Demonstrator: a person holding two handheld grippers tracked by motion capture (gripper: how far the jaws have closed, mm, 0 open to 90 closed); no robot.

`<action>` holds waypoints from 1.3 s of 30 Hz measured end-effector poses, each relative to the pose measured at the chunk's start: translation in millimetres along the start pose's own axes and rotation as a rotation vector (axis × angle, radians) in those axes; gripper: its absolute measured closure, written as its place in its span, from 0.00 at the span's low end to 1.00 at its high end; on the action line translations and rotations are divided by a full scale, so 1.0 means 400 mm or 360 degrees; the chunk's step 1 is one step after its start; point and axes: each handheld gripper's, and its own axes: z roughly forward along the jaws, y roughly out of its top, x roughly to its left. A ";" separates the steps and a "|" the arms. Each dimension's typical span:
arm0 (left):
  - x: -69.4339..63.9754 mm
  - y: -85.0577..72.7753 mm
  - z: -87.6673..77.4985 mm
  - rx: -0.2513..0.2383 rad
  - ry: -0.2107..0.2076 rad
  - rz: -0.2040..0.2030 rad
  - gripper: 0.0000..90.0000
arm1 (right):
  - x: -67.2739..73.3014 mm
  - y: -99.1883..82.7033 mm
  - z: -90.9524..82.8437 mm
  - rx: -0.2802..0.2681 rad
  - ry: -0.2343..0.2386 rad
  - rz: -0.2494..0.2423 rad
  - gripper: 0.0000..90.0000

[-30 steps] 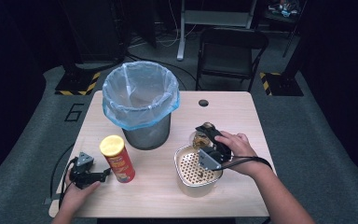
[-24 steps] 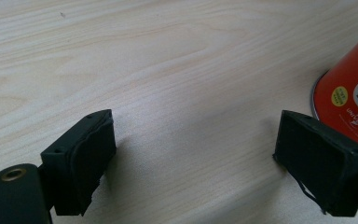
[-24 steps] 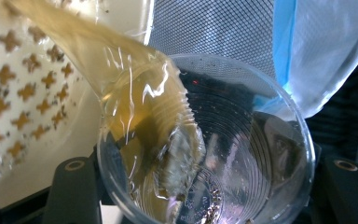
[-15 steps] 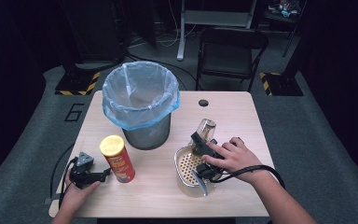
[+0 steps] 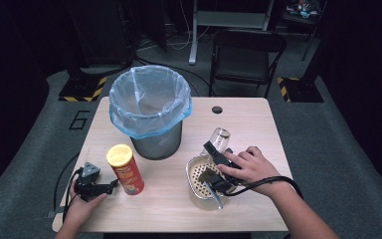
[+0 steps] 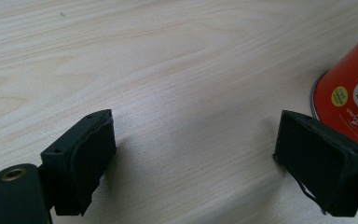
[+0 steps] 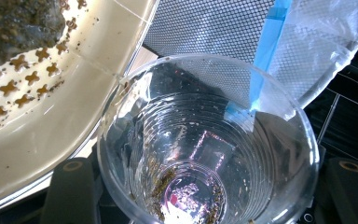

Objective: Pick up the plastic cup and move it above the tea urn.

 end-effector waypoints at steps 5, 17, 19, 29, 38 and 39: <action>0.000 0.000 0.000 0.0000 0.0000 0.0000 0.13 | 0.006 0.004 -0.001 0.0000 0.0004 -0.0021 0.36; 0.000 0.000 0.000 -0.0002 0.0002 0.0001 0.13 | 0.005 0.009 -0.005 -0.0005 0.0009 -0.0054 0.36; 0.000 0.000 0.000 -0.0002 0.0002 0.0002 0.13 | 0.005 0.009 -0.006 -0.0003 0.0006 -0.0055 0.36; 0.000 0.000 0.000 -0.0002 0.0002 0.0002 0.13 | -0.004 0.007 -0.013 0.0001 -0.0011 -0.0065 0.36; 0.000 0.000 0.000 -0.0003 0.0002 0.0001 0.13 | 0.004 0.008 -0.012 -0.0024 -0.0015 0.0028 0.36; 0.000 0.000 0.000 -0.0002 0.0002 0.0002 0.13 | 0.006 0.010 -0.011 -0.0028 -0.0034 0.0062 0.35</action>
